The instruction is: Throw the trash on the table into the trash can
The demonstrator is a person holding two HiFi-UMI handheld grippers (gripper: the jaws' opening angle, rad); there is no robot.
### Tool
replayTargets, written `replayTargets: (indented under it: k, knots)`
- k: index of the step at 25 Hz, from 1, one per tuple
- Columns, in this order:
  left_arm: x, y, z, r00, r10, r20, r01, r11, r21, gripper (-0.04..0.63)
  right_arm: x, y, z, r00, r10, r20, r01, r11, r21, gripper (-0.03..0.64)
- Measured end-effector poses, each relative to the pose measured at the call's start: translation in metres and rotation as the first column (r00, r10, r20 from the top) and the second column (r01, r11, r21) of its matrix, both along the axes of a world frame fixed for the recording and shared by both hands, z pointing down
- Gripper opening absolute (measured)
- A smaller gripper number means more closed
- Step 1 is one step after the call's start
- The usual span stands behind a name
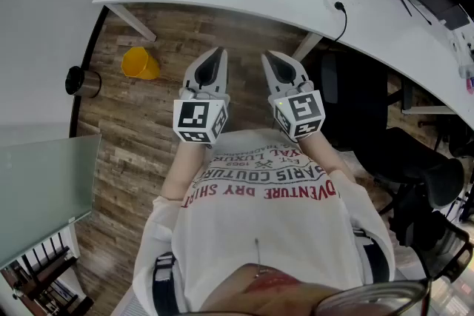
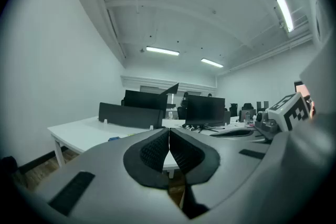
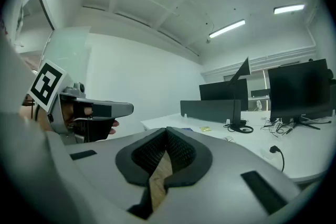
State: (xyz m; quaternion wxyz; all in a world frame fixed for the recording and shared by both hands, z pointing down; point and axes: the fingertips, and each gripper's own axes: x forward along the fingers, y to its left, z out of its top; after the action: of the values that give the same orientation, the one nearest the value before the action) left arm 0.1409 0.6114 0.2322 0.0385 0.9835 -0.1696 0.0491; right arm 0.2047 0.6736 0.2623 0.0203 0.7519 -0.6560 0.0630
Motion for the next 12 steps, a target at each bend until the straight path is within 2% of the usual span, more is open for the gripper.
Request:
replayTargets:
  k: [8, 12]
  knots:
    - [0.011, -0.005, 0.008, 1.000, 0.006, 0.016, -0.006, 1.000, -0.003, 0.023, 0.007, -0.007, 0.007, 1.000, -0.016, 0.008, 0.016, 1.000, -0.008, 0.025]
    - [0.012, -0.011, 0.013, 1.000, 0.007, 0.025, -0.006, 1.000, -0.010, 0.023, 0.011, -0.012, 0.013, 0.998, -0.004, 0.056, 0.004, 1.000, -0.004, 0.025]
